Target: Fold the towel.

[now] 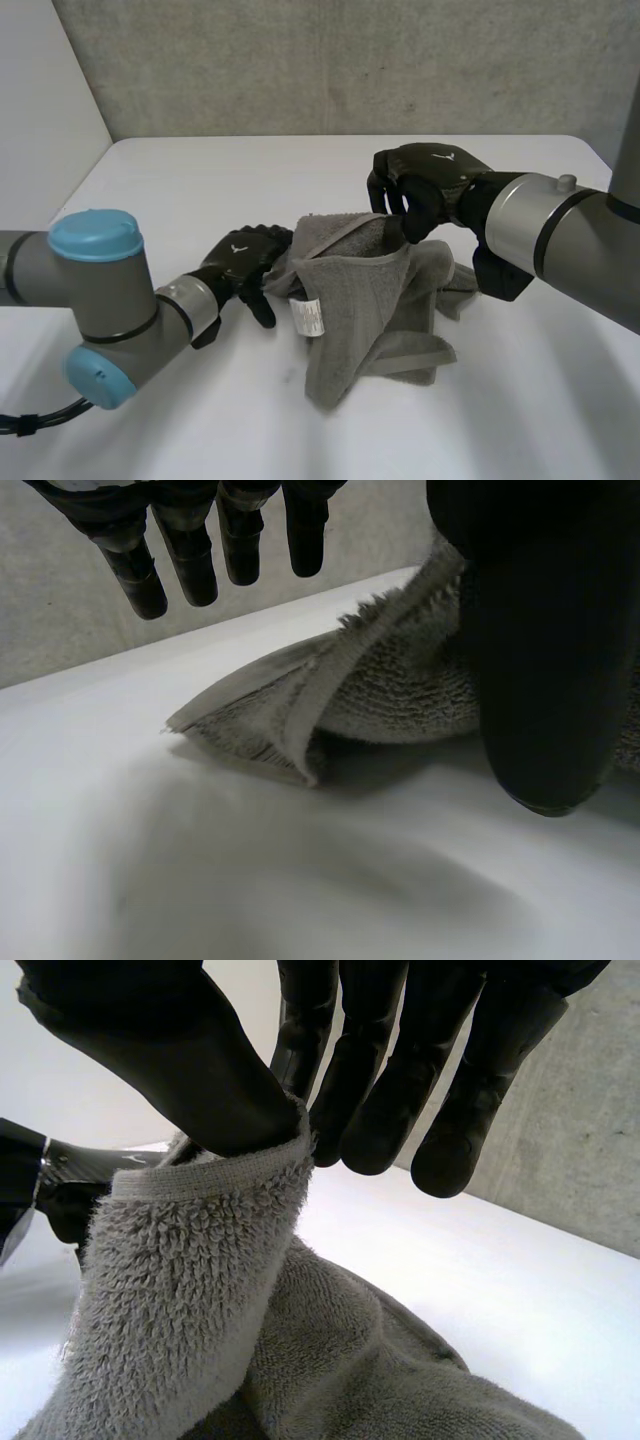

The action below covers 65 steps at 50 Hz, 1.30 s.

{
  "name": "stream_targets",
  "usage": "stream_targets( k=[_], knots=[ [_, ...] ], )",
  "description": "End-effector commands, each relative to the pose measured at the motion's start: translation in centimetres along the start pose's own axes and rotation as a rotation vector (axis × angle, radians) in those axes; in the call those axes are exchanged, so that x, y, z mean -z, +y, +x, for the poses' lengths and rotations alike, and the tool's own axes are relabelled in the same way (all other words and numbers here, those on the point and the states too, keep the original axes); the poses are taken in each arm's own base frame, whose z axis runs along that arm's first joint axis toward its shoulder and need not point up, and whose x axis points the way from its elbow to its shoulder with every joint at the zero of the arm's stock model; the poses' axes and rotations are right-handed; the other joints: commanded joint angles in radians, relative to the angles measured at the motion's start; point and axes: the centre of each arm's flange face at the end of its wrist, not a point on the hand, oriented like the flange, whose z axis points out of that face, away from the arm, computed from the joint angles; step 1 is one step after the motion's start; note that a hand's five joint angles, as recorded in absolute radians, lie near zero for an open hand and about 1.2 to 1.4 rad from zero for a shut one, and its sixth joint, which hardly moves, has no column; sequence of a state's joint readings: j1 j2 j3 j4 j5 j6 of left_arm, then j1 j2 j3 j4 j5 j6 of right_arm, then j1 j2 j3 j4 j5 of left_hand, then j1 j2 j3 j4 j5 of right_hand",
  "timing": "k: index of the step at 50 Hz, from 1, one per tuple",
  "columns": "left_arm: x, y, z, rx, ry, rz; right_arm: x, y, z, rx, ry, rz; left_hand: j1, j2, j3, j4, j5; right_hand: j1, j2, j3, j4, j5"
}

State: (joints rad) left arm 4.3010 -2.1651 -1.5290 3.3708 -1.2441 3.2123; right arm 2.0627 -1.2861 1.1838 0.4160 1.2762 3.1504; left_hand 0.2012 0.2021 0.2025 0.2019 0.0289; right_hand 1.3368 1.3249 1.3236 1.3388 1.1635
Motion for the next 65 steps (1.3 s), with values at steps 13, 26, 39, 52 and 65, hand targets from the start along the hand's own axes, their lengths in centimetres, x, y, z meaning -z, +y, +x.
stream_targets(
  k=[13, 26, 39, 52, 65],
  knots=[
    [-1.6, -3.1, -0.7, 0.039, -0.145, 0.104, 1.3, -2.3, 1.3, 0.02, 0.056, 0.106, 1.195, 1.194, 1.194, 1.194, 1.193, 0.059, 0.071, 0.073, 0.057, 0.058],
    [7.8, -20.7, -1.0, -0.04, -0.281, 0.558, 4.9, -8.6, 1.4, 0.182, 0.119, 0.359, 1.195, 1.194, 1.194, 1.194, 1.193, 0.059, 0.071, 0.073, 0.057, 0.058],
    [11.5, -23.4, 1.0, -0.074, -0.186, 0.489, 5.5, -10.0, 1.7, 0.331, 0.203, 0.339, 1.195, 1.194, 1.194, 1.194, 1.193, 0.059, 0.071, 0.073, 0.057, 0.058],
    [3.9, -14.0, -4.0, -0.18, -0.261, 0.053, -2.6, -4.3, 4.6, 0.393, 0.234, 0.089, 1.195, 1.194, 1.194, 1.194, 1.193, 0.059, 0.071, 0.073, 0.057, 0.058],
    [2.2, -27.5, -6.3, -0.168, -0.349, 0.695, -7.6, -14.5, 6.4, 0.504, 0.397, 0.711, 1.195, 1.194, 1.194, 1.194, 1.193, 0.059, 0.071, 0.073, 0.057, 0.058]
  ],
)
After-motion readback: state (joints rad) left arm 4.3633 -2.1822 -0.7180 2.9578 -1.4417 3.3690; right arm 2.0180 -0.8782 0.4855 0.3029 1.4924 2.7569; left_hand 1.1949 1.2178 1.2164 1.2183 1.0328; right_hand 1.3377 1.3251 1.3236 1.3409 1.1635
